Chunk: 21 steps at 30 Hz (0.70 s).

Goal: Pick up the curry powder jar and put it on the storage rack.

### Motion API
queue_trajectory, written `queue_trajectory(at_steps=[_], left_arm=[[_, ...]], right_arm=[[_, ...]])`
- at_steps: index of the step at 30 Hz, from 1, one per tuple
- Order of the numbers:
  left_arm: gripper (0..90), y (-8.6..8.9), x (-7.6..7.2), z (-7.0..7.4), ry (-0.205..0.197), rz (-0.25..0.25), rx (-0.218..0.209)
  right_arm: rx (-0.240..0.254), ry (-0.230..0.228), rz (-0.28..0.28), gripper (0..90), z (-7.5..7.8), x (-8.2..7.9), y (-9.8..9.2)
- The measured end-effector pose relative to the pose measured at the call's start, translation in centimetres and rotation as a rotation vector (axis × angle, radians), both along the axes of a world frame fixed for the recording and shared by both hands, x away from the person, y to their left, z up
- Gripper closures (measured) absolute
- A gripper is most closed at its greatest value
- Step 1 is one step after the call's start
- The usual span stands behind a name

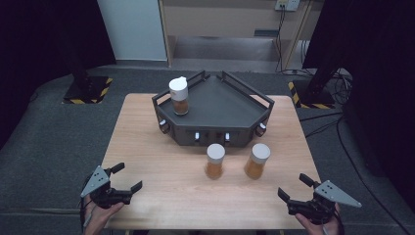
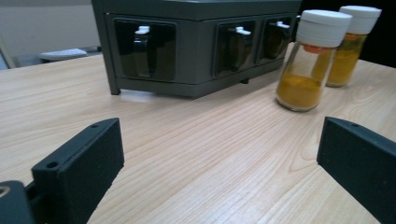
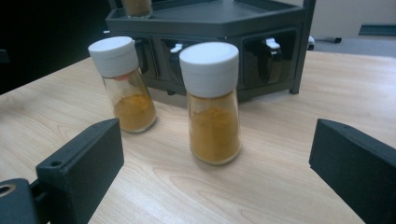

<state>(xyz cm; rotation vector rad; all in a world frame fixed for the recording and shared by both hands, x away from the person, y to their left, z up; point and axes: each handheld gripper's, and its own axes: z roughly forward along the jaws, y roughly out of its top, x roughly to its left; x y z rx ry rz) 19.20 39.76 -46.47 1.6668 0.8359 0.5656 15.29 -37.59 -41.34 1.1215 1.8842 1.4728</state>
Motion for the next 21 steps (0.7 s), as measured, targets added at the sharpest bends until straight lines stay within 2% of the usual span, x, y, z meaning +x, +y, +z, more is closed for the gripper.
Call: queue_trajectory(at_steps=[7,21], left_arm=[[0.0,-0.1,-0.1,-0.1,-0.005,0.024,0.001],[0.0,0.0,-0.3,-0.2,-0.006,0.046,-0.008]], right_arm=[[-0.005,-0.021,0.034,3.0,1.8,0.9,0.7],[-0.031,-0.042,0.115,3.0,5.0,4.1,2.7]])
